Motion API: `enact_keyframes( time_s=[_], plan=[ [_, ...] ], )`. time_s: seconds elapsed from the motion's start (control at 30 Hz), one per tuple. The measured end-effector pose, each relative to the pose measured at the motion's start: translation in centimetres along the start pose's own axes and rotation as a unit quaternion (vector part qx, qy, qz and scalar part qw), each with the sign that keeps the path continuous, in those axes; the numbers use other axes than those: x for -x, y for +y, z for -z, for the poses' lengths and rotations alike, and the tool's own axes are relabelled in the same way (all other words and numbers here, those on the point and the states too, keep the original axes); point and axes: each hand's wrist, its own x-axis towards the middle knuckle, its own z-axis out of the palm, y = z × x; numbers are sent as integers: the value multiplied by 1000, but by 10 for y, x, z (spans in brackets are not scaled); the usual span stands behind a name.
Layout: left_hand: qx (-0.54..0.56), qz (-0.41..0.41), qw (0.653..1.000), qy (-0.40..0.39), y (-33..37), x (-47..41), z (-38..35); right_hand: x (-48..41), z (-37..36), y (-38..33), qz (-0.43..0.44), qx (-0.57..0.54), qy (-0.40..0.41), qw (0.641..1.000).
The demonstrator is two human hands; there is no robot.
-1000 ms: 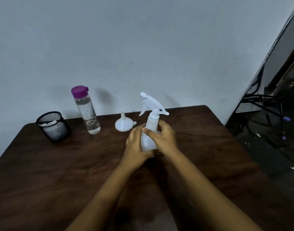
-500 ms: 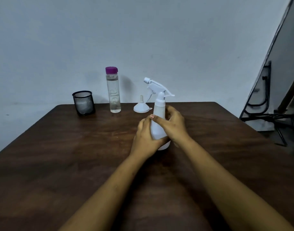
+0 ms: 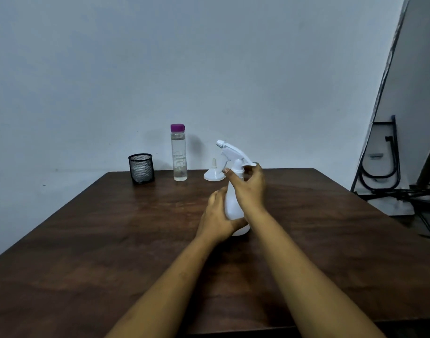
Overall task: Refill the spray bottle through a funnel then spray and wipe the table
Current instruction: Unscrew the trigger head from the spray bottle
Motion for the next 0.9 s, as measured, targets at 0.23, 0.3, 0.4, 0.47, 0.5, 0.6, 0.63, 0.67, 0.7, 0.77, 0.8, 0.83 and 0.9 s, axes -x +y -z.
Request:
enact_keyframes(
  time_s=[0.23,0.3,0.4,0.47,0.5,0.6,0.63,0.67,0.7,0.77,0.8,0.83,0.9],
  plan=[
    [38,-7,999,-12,-19,-24,-5,-18,-1,10,29,39,35,998],
    [36,-17,999,-18,-22,-31,-6,-24,5,10,32,45,26,998],
    [36,-27,999,-22,-28,-39,-8,-33,9,12,51,51,4,997],
    [40,-29,999,-21,-30,-42,-8,-38,11,14,52,48,-14,997],
    [41,-27,999,-21,-31,-43,-8,-40,12,15,47,40,-31,998],
    [48,-27,998,-33,-32,-45,-7,-49,20,18,6,-33,-122,992],
    [47,-28,998,-37,-32,-45,-7,-52,25,18,-1,-56,-155,986],
    [46,-29,998,-41,-32,-45,-6,-54,29,18,1,-70,-187,980],
    [45,-32,998,-43,-31,-45,-5,-55,33,18,6,-75,-218,973],
    [49,-37,997,-41,-31,-45,-5,-56,36,19,17,-84,-265,960],
    [52,-37,997,-39,-32,-45,-5,-56,37,21,16,-95,-279,956],
    [53,-36,997,-38,-33,-45,-6,-54,36,23,13,-109,-286,952],
    [55,-34,997,-38,-33,-44,-6,-50,32,28,3,-135,-276,952]
  ],
)
